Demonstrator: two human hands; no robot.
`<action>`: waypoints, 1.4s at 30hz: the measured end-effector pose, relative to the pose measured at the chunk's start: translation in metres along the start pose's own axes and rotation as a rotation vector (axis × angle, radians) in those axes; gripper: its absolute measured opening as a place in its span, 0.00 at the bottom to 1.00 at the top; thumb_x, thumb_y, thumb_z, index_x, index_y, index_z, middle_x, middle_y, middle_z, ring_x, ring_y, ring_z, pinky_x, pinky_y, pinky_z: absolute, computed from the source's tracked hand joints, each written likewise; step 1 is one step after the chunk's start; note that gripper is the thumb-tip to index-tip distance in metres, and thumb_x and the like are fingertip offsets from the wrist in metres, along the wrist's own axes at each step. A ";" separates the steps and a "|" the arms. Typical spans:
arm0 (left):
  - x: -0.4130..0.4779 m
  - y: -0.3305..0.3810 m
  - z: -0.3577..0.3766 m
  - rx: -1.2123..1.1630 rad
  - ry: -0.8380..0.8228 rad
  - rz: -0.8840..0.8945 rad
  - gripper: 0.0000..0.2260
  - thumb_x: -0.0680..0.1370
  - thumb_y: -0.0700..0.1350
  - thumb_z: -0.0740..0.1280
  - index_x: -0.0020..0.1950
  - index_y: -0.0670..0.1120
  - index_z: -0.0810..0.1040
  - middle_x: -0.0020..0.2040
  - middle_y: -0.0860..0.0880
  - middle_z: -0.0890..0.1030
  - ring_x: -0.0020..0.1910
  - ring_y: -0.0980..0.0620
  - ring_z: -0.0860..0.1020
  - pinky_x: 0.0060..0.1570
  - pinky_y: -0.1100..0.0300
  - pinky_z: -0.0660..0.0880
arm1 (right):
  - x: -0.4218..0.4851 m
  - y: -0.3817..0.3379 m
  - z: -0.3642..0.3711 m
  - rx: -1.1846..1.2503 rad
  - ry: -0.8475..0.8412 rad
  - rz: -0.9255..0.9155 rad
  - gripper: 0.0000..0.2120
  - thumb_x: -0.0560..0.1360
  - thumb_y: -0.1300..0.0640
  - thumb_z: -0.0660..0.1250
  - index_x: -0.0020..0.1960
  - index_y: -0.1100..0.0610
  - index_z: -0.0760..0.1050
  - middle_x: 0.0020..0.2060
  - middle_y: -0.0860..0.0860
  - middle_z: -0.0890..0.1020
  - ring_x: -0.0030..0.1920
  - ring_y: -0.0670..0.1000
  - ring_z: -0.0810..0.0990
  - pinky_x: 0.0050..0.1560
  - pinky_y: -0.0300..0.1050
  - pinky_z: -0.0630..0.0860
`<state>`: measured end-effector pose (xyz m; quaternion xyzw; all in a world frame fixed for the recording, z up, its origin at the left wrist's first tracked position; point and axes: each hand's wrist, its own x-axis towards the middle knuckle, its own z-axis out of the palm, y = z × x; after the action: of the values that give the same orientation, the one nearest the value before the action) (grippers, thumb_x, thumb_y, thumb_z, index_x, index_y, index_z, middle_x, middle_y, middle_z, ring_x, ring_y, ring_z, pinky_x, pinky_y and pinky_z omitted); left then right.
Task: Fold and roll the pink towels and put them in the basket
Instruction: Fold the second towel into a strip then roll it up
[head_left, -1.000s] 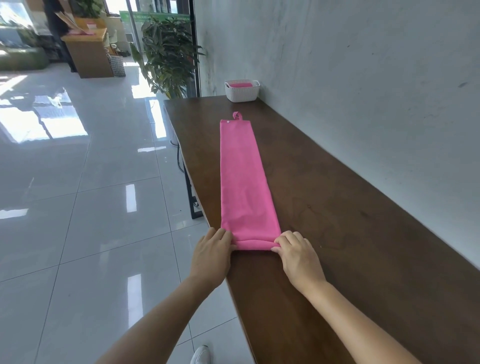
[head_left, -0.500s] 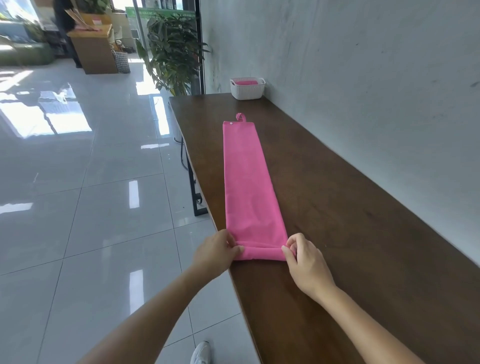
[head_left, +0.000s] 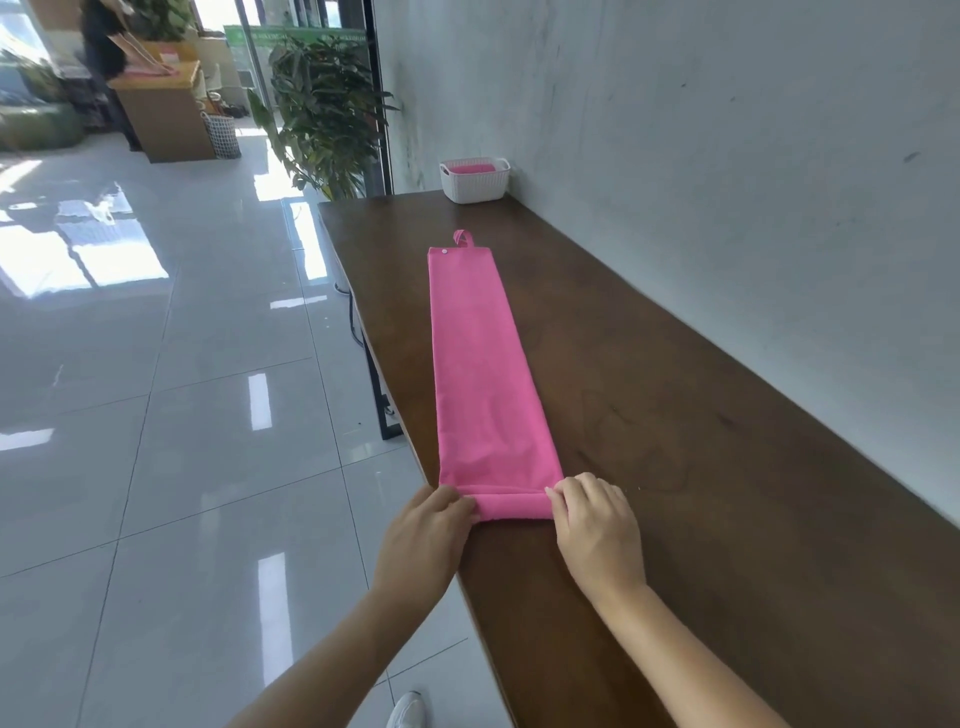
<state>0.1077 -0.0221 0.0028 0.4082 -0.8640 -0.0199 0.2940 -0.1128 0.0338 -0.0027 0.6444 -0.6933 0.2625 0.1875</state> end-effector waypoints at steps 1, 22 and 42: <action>-0.002 0.000 -0.001 0.018 0.016 0.016 0.13 0.82 0.52 0.61 0.48 0.51 0.85 0.46 0.56 0.82 0.41 0.53 0.77 0.38 0.58 0.80 | -0.004 0.000 -0.001 0.035 0.008 -0.014 0.16 0.85 0.53 0.58 0.44 0.55 0.79 0.38 0.48 0.79 0.39 0.48 0.77 0.45 0.44 0.77; 0.049 -0.001 -0.024 -0.176 -0.630 -0.490 0.11 0.85 0.53 0.58 0.57 0.48 0.74 0.54 0.49 0.76 0.49 0.49 0.78 0.54 0.51 0.78 | 0.014 0.006 -0.018 0.325 -0.467 0.250 0.04 0.83 0.50 0.62 0.53 0.48 0.74 0.50 0.41 0.75 0.53 0.43 0.70 0.54 0.37 0.66; 0.005 0.005 -0.014 -0.243 -0.083 -0.432 0.09 0.81 0.57 0.66 0.58 0.55 0.74 0.55 0.59 0.73 0.48 0.58 0.76 0.47 0.59 0.79 | 0.037 -0.009 -0.024 0.175 -0.577 0.370 0.15 0.84 0.42 0.48 0.51 0.51 0.65 0.39 0.45 0.76 0.34 0.44 0.70 0.42 0.47 0.65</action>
<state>0.1093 -0.0192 0.0181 0.5440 -0.7593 -0.2027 0.2939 -0.1095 0.0184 0.0395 0.5693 -0.7976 0.1576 -0.1224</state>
